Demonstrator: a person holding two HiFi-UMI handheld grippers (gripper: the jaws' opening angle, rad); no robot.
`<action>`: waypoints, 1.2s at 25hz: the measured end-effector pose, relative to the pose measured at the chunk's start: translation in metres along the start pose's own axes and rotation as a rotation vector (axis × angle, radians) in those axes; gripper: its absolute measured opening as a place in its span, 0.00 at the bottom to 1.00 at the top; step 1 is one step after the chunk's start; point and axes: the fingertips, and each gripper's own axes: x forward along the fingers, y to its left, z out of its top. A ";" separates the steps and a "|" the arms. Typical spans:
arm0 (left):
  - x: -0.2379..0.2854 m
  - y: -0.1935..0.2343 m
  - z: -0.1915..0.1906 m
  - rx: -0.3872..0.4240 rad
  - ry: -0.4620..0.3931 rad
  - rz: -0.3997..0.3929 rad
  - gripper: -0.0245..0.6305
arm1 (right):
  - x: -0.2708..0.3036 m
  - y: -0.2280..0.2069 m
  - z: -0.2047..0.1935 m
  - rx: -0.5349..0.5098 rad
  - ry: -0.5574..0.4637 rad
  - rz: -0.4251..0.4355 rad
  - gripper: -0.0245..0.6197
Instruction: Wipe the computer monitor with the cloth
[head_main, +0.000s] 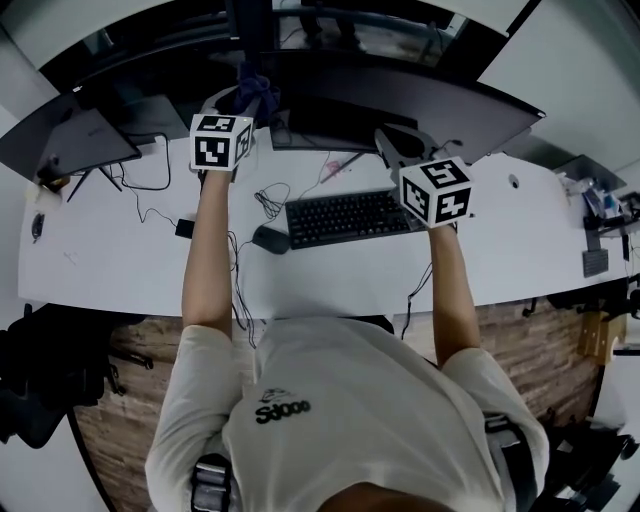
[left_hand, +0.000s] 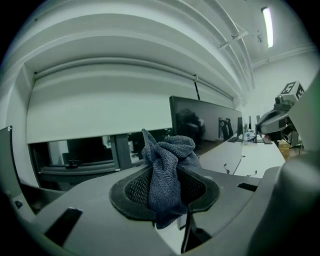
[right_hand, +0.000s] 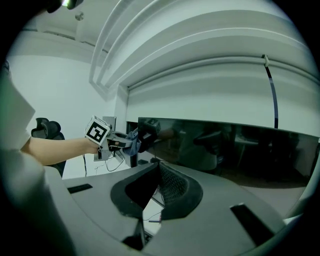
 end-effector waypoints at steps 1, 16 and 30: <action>0.002 0.000 -0.007 -0.006 0.008 -0.006 0.25 | 0.004 0.001 -0.002 -0.008 0.006 0.000 0.05; 0.031 -0.014 -0.111 -0.150 0.067 -0.030 0.25 | 0.037 0.011 -0.056 0.038 0.051 -0.027 0.05; 0.064 -0.025 -0.219 -0.432 0.262 -0.080 0.25 | 0.059 0.007 -0.108 0.099 0.129 -0.077 0.05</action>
